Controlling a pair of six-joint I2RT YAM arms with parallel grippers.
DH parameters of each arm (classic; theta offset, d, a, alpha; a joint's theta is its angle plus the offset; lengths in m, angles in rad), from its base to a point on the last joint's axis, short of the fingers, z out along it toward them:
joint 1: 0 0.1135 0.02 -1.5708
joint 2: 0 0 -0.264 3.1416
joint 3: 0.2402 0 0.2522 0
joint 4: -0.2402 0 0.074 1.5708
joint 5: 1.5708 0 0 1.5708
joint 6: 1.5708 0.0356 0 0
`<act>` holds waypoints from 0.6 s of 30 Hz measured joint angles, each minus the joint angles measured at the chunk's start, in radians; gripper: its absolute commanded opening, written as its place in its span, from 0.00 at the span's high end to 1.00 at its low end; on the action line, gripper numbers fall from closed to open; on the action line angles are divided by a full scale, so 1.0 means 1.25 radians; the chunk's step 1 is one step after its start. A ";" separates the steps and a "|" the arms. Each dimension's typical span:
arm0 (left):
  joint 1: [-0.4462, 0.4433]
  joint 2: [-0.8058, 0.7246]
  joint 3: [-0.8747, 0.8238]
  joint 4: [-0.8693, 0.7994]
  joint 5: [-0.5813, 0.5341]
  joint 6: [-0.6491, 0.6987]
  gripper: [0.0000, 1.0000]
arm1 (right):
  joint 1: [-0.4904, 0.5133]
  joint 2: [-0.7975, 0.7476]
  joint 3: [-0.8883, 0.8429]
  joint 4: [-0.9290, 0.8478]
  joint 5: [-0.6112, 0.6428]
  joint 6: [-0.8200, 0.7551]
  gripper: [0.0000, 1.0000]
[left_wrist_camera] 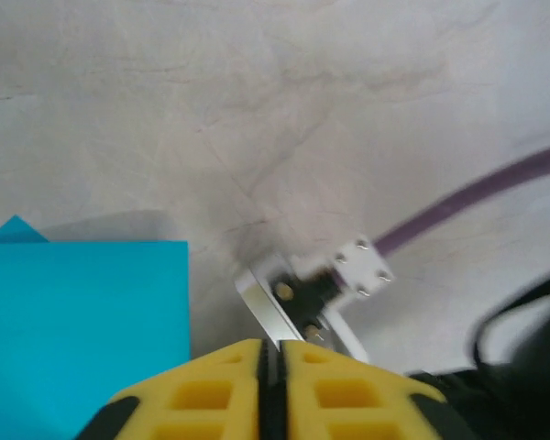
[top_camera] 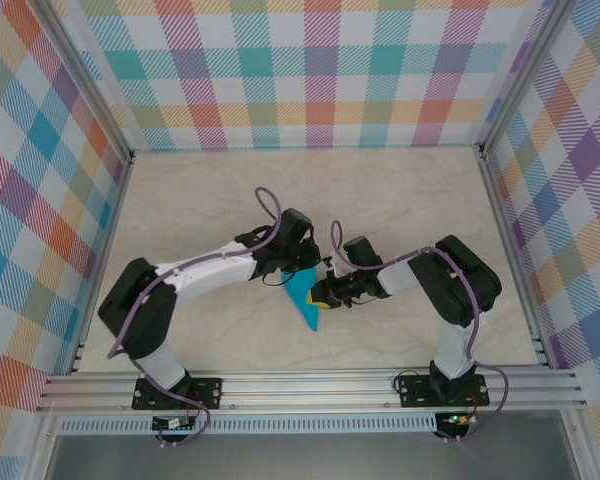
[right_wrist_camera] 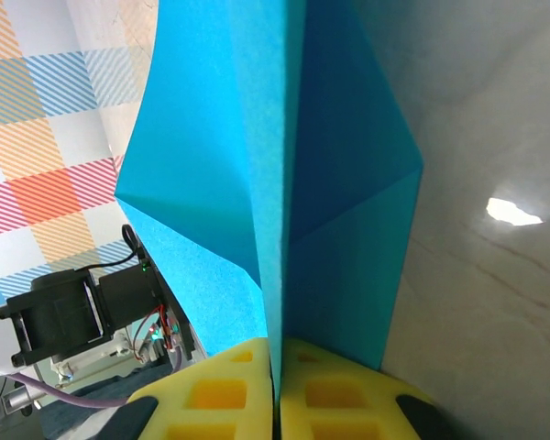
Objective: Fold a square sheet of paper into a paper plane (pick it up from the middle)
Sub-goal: Move the paper to the center of the table.
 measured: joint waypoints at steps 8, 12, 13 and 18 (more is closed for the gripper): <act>0.000 0.075 0.009 -0.089 -0.022 -0.018 0.95 | -0.001 0.000 -0.003 0.007 0.000 0.000 0.92; 0.000 0.074 -0.001 -0.091 -0.033 -0.024 0.97 | -0.001 0.000 -0.006 0.013 0.000 0.003 0.92; 0.000 0.076 -0.002 -0.092 -0.032 -0.024 0.98 | -0.001 0.000 -0.007 0.016 0.000 0.003 0.91; 0.000 0.114 -0.002 -0.088 -0.018 -0.023 1.00 | -0.001 -0.002 -0.009 0.021 0.000 0.006 0.89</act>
